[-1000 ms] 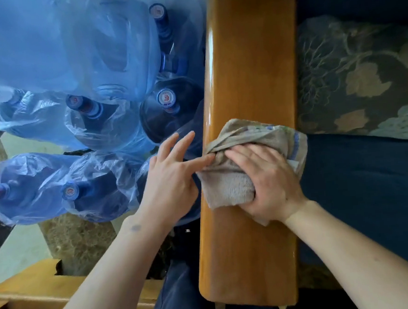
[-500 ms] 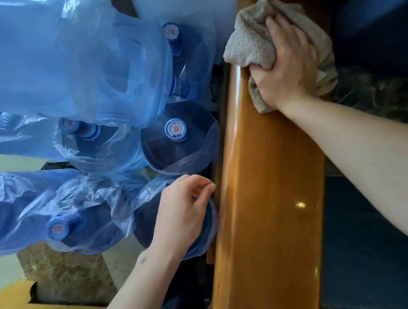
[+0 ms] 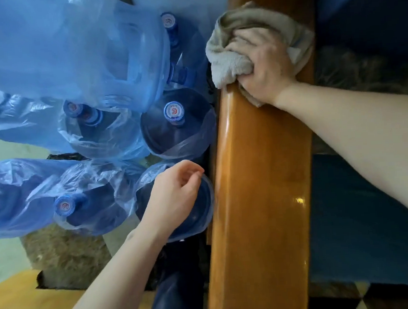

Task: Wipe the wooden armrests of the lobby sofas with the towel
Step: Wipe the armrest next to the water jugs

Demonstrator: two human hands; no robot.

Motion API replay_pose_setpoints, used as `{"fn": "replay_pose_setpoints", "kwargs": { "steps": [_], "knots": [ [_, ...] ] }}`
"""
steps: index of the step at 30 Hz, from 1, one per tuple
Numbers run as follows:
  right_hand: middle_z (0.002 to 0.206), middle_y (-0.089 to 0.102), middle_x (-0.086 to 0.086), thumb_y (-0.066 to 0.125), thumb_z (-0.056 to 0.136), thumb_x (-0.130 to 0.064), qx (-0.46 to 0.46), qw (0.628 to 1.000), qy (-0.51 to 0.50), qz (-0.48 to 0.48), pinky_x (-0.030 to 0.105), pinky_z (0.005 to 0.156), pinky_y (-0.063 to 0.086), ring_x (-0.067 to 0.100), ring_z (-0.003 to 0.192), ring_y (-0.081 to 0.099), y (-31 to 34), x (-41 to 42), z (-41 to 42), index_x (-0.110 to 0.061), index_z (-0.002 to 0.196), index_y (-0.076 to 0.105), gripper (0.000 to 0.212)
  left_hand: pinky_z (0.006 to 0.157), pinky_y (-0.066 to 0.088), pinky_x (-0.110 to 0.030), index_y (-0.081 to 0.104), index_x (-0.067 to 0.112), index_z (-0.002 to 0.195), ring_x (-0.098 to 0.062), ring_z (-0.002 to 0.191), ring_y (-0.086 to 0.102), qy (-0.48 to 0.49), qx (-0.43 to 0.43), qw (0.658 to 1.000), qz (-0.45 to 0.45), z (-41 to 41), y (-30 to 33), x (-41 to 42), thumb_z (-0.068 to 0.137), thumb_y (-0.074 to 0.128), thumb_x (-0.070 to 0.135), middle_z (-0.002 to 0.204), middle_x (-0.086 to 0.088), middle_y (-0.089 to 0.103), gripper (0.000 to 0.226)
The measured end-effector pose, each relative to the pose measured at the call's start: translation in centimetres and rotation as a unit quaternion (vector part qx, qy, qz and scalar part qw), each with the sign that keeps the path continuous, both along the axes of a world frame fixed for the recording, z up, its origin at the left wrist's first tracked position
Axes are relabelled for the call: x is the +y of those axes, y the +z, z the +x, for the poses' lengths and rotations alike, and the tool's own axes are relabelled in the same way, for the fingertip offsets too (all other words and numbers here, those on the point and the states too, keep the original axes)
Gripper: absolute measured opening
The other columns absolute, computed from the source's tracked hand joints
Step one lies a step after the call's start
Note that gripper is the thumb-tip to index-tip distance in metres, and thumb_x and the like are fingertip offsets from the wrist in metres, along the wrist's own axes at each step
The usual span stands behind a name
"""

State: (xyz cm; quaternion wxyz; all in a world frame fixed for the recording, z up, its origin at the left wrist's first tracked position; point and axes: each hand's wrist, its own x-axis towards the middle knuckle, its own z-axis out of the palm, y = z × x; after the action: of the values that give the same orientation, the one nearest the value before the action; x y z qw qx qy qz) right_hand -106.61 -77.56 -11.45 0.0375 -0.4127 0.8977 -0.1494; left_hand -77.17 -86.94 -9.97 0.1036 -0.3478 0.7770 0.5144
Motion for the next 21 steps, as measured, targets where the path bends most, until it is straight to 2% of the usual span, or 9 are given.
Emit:
{"fn": "replay_pose_setpoints", "kwargs": {
  "steps": [5, 7, 9, 11, 13, 15, 17, 18, 21],
  "knots": [
    [0.132, 0.067, 0.003, 0.068, 0.079, -0.030, -0.027, 0.995, 0.092, 0.000, 0.045, 0.113, 0.036, 0.030, 0.128, 0.054, -0.1, 4.4, 9.1, -0.020, 0.115, 0.075, 0.038, 0.076, 0.049, -0.011, 0.073, 0.034, 0.105, 0.014, 0.083, 0.063, -0.065, -0.035, 0.997, -0.005, 1.9, 1.3, 3.0, 0.093, 0.069, 0.030, 0.087, 0.023, 0.071, 0.014],
    [0.133, 0.067, 0.001, 0.069, 0.078, -0.032, -0.042, 0.994, 0.105, -0.007, 0.045, 0.114, 0.035, 0.028, 0.129, 0.054, 0.0, 6.0, 12.6, -0.022, 0.117, 0.075, 0.040, 0.076, 0.046, -0.001, 0.074, 0.028, 0.115, 0.020, 0.083, 0.063, -0.085, -0.036, 0.996, 0.007, 3.2, 1.6, 4.7, 0.092, 0.069, 0.022, 0.095, 0.022, 0.072, 0.024],
    [0.138, 0.064, 0.000, 0.069, 0.079, -0.035, -0.045, 0.994, 0.098, -0.014, 0.045, 0.115, 0.034, 0.027, 0.131, 0.052, -0.1, 7.6, 15.1, -0.023, 0.122, 0.072, 0.045, 0.085, 0.052, -0.008, 0.075, 0.030, 0.114, 0.017, 0.091, 0.066, -0.068, -0.021, 0.996, 0.046, 4.5, 2.4, 6.2, 0.091, 0.061, 0.007, 0.100, 0.026, 0.073, 0.035],
    [0.143, 0.060, 0.000, 0.070, 0.079, -0.036, -0.047, 0.995, 0.090, -0.018, 0.047, 0.116, 0.034, 0.026, 0.134, 0.049, -0.2, 9.1, 17.1, -0.024, 0.127, 0.068, 0.050, 0.094, 0.054, -0.022, 0.076, 0.036, 0.108, 0.009, 0.104, 0.068, -0.023, -0.008, 0.995, 0.098, 6.0, 2.7, 7.2, 0.086, 0.052, 0.003, 0.102, 0.029, 0.075, 0.046],
    [0.147, 0.056, 0.000, 0.073, 0.077, -0.036, -0.049, 0.994, 0.095, -0.009, 0.046, 0.118, 0.032, 0.026, 0.137, 0.046, 0.0, 11.2, 19.8, -0.024, 0.132, 0.065, 0.057, 0.096, 0.057, -0.034, 0.075, 0.032, 0.105, -0.006, 0.113, 0.069, 0.064, -0.023, 0.986, 0.155, 7.5, 3.0, 8.4, 0.084, 0.045, 0.002, 0.107, 0.015, 0.078, 0.047],
    [0.148, 0.054, 0.003, 0.075, 0.075, -0.037, -0.059, 0.992, 0.109, 0.000, 0.044, 0.119, 0.026, 0.027, 0.139, 0.043, 0.0, 13.4, 22.9, -0.024, 0.136, 0.062, 0.064, 0.093, 0.060, -0.046, 0.069, 0.016, 0.112, -0.026, 0.114, 0.070, 0.244, -0.042, 0.932, 0.266, 8.4, 3.0, 8.5, 0.093, 0.046, 0.000, 0.116, -0.009, 0.075, 0.034],
    [0.147, 0.054, 0.006, 0.072, 0.076, -0.039, -0.080, 0.988, 0.128, 0.001, 0.045, 0.119, 0.025, 0.028, 0.139, 0.041, 0.0, 16.5, 26.7, -0.023, 0.137, 0.061, 0.065, 0.095, 0.056, -0.057, 0.055, 0.012, 0.127, -0.037, 0.110, 0.071, 0.377, -0.045, 0.852, 0.360, 8.6, 3.1, 7.9, 0.099, 0.051, 0.018, 0.129, -0.020, 0.065, 0.029],
    [0.146, 0.055, 0.006, 0.072, 0.075, -0.039, -0.090, 0.986, 0.141, -0.002, 0.046, 0.118, 0.026, 0.027, 0.139, 0.042, -0.2, 18.2, 28.8, -0.023, 0.137, 0.061, 0.064, 0.097, 0.053, -0.062, 0.050, 0.014, 0.134, -0.039, 0.108, 0.071, 0.393, -0.051, 0.838, 0.376, 8.4, 3.0, 7.4, 0.099, 0.053, 0.032, 0.133, -0.020, 0.061, 0.040],
    [0.150, 0.051, 0.002, 0.069, 0.075, -0.036, -0.119, 0.970, 0.213, -0.013, 0.045, 0.118, 0.032, 0.023, 0.142, 0.043, -0.8, 22.4, 34.9, -0.027, 0.136, 0.061, 0.062, 0.103, 0.046, -0.063, 0.043, 0.023, 0.145, -0.040, 0.099, 0.075, 0.340, -0.079, 0.865, 0.360, 7.3, 3.0, 6.0, 0.096, 0.050, 0.061, 0.135, -0.013, 0.057, 0.062]
  ]
}}
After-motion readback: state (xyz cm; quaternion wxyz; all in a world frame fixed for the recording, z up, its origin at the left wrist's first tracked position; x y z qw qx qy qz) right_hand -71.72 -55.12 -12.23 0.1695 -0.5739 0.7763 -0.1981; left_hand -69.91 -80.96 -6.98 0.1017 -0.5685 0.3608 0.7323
